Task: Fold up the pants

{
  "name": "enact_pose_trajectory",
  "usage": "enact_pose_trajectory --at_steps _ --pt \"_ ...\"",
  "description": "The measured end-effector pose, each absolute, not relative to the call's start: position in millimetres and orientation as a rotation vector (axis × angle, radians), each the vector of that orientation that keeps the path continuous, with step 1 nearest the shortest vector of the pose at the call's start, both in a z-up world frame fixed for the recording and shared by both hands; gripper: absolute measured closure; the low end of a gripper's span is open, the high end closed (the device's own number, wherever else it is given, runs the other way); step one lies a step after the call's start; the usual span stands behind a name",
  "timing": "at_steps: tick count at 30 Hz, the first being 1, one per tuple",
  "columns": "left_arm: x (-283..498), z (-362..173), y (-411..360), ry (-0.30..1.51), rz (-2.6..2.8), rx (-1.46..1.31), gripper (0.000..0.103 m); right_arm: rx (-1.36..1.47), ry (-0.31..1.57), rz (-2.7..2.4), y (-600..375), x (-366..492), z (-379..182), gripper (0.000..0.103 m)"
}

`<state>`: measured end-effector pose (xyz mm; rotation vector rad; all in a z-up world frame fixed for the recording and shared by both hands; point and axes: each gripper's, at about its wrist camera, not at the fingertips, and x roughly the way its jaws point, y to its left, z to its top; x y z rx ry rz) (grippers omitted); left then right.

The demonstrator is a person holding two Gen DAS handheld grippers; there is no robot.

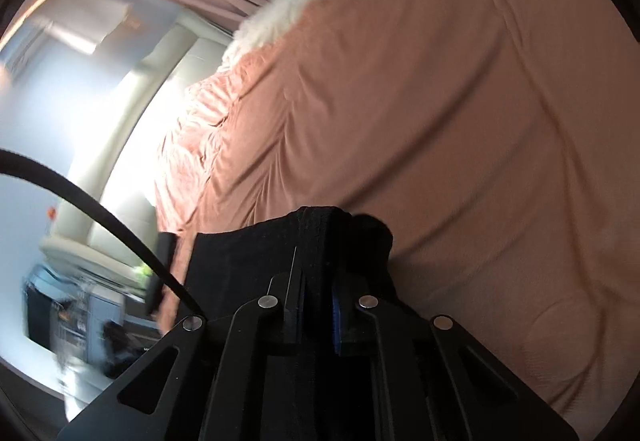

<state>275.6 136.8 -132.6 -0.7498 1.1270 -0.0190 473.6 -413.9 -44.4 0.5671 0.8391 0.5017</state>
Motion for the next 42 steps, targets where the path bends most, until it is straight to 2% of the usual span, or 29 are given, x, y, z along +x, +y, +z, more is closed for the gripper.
enact_pose_trajectory --at_steps 4,6,9,11,13,19,26,34,42 --pt "276.2 -130.3 136.1 1.122 -0.028 -0.747 0.05 0.454 0.778 0.428 -402.2 451.7 -26.8 0.097" --pt "276.0 -127.9 136.1 1.119 -0.027 -0.738 0.05 0.409 0.828 0.372 -393.3 453.0 -38.6 0.096" --pt "274.3 -124.8 137.1 1.109 -0.035 -0.725 0.05 0.394 0.938 0.272 -390.1 455.6 -61.0 0.086" --pt "271.8 -124.1 137.6 1.103 -0.037 -0.71 0.05 0.432 0.925 0.263 -394.7 443.8 -60.8 0.07" --pt "270.3 -125.1 139.7 1.096 -0.045 -0.702 0.05 0.443 0.896 0.261 -397.0 428.6 -53.4 0.06" --pt "268.2 -129.3 143.6 1.061 -0.069 -0.725 0.042 0.371 0.852 0.277 -382.8 378.9 -35.7 0.06" --pt "269.8 -136.2 146.4 1.018 -0.074 -0.747 0.039 0.295 0.853 0.332 -363.5 342.2 -21.9 0.06" --pt "269.4 -144.1 144.0 0.982 -0.091 -0.748 0.036 0.237 0.895 0.369 -321.5 354.9 -18.7 0.06" --pt "267.3 -159.1 147.1 0.92 -0.084 -0.794 0.035 0.158 0.95 0.389 -237.0 381.7 -12.4 0.06"
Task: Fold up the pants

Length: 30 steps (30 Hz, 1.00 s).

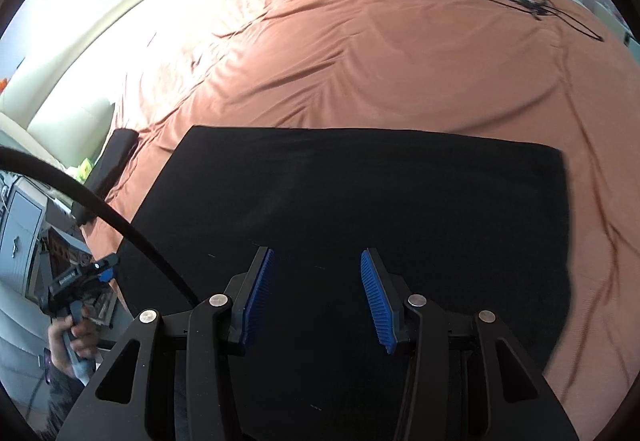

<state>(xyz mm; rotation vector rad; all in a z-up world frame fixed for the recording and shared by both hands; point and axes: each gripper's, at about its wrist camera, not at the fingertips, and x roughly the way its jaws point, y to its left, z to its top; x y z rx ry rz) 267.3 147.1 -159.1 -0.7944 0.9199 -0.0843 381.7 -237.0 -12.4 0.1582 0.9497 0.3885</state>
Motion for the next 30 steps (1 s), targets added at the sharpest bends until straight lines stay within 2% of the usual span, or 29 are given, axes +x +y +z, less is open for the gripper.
enact_pose_trajectory --at_steps 9,17,19,30 --pt "257.2 -163.7 155.2 0.873 -0.098 -0.882 0.033 0.162 0.974 0.306 -176.1 425.6 -37.3 0.06" --pt "257.8 -154.4 135.6 0.868 -0.106 -0.84 0.003 0.099 0.981 0.268 -135.0 423.5 -69.2 0.06" --pt "257.9 -153.6 130.3 0.866 -0.099 -0.819 0.001 0.104 0.984 0.273 -134.0 418.9 -71.9 0.06" --pt "259.5 -147.4 95.4 0.957 0.002 -0.557 0.001 0.077 0.961 0.275 -129.5 389.4 -82.1 0.059"
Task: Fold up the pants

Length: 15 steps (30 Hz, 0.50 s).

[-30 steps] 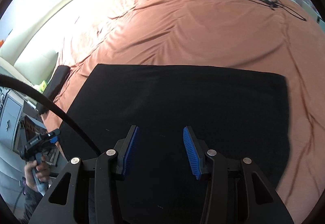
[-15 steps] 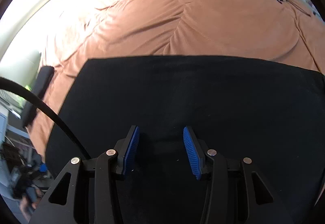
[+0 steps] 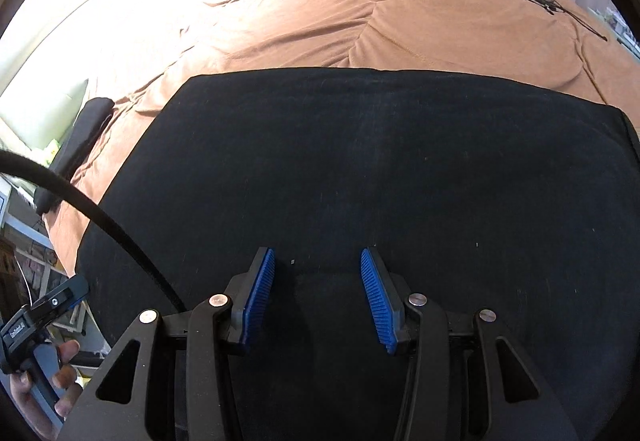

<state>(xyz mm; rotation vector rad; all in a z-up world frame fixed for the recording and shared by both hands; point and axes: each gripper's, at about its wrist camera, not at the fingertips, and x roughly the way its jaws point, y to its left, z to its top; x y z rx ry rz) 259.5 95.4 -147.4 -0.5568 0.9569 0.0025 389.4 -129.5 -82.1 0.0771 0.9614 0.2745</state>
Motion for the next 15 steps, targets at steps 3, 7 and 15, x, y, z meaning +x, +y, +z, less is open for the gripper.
enact_pose_trajectory --at_steps 3,7,15 --pt "255.8 -146.4 93.0 0.961 0.049 -0.527 0.001 0.068 0.951 0.277 -130.2 381.2 -82.9 0.057" --pt "254.6 -150.5 90.7 0.981 0.072 -0.528 0.001 0.058 0.939 0.282 -128.1 369.3 -83.4 0.053" --pt "258.9 -150.6 84.6 0.995 0.027 -0.529 0.001 0.088 0.963 0.286 -129.5 341.7 -94.2 0.053"
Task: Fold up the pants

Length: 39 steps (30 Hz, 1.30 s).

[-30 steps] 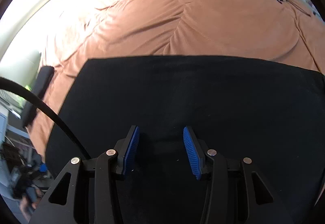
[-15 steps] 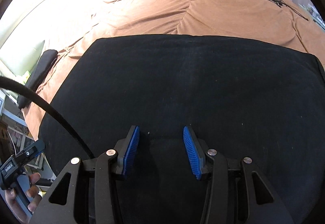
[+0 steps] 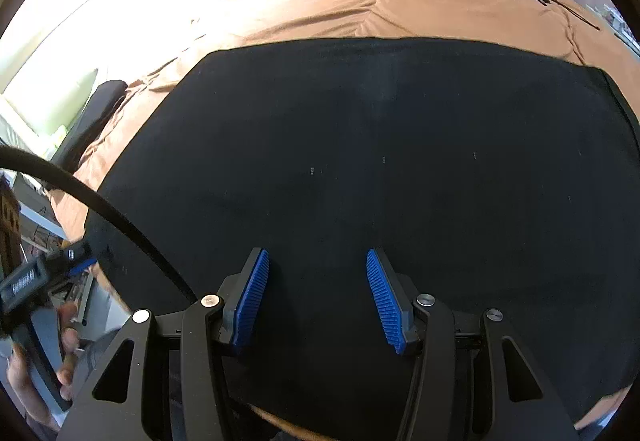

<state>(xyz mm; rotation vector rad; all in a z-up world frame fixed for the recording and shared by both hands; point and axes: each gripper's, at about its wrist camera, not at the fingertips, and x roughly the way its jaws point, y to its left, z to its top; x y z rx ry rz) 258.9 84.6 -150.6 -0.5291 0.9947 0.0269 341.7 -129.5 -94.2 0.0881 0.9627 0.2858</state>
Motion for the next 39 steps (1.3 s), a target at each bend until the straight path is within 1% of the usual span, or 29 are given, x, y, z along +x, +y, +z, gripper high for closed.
enact_pose_trajectory --at_steps 4,10,12,13,14,15,17,18,21,27,28,30,31,32,33,34,35,36,39 --pt "256.7 -151.6 87.7 0.976 -0.011 -0.572 0.001 0.131 0.972 0.288 -133.5 325.4 -98.2 0.053" --pt "249.7 -152.2 106.9 0.896 -0.09 -0.703 0.002 0.176 0.976 0.288 -141.1 304.1 -101.8 0.054" --pt "248.7 -153.2 114.7 0.877 -0.107 -0.744 0.007 0.165 0.988 0.267 -141.8 299.4 -98.0 0.062" --pt "249.4 -154.1 118.9 0.874 -0.112 -0.759 0.013 0.158 0.99 0.263 -141.8 298.3 -95.5 0.069" --pt "250.3 -154.7 121.9 0.874 -0.115 -0.771 0.018 0.157 0.986 0.268 -142.5 297.5 -92.1 0.079" --pt "251.1 -155.4 126.0 0.873 -0.118 -0.786 0.02 0.174 0.983 0.286 -143.2 294.7 -89.1 0.082" --pt "253.6 -157.4 135.6 0.866 -0.129 -0.837 0.027 0.201 0.973 0.307 -144.8 297.9 -81.9 0.083" --pt "254.7 -158.0 139.7 0.861 -0.132 -0.857 0.029 0.197 0.96 0.303 -144.9 297.9 -78.9 0.083" --pt "258.8 -160.6 146.8 0.856 -0.151 -0.903 0.029 0.181 0.916 0.292 -142.5 302.1 -66.8 0.083" --pt "268.8 -165.5 149.8 0.864 -0.185 -0.966 0.032 0.195 0.911 0.29 -133.5 322.4 -64.3 0.083" --pt "269.7 -166.3 149.8 0.868 -0.183 -0.973 0.035 0.196 0.918 0.282 -132.1 326.7 -66.1 0.083" --pt "269.7 -167.3 149.1 0.872 -0.17 -0.981 0.044 0.212 0.946 0.28 -128.7 341.7 -73.2 0.088" --pt "268.0 -168.2 148.3 0.878 -0.169 -0.989 0.056 0.215 0.961 0.271 -127.8 347.6 -77.6 0.089" --pt "268.3 -169.5 147.0 0.886 -0.174 -0.999 0.064 0.214 0.973 0.259 -127.1 354.1 -82.2 0.09" --pt "266.7 -170.1 147.1 0.885 -0.176 -1.011 0.067 0.212 0.978 0.244 -127.6 360.3 -86.8 0.092" --pt "264.6 -169.5 148.5 0.877 -0.174 -1.018 0.075 0.213 0.977 0.228 -129.2 365.7 -89.3 0.097" --pt "262.6 -167.0 149.2 0.869 -0.173 -1.021 0.079 0.221 0.975 0.221 -131.4 370.1 -89.6 0.101" --pt "261.6 -165.1 149.9 0.862 -0.177 -1.023 0.08 0.228 0.969 0.21 -133.5 374.9 -88.5 0.102" --pt "262.4 -160.1 150.3 0.854 -0.18 -1.03 0.081 0.222 0.971 0.164 -139.9 391.7 -85.0 0.102"
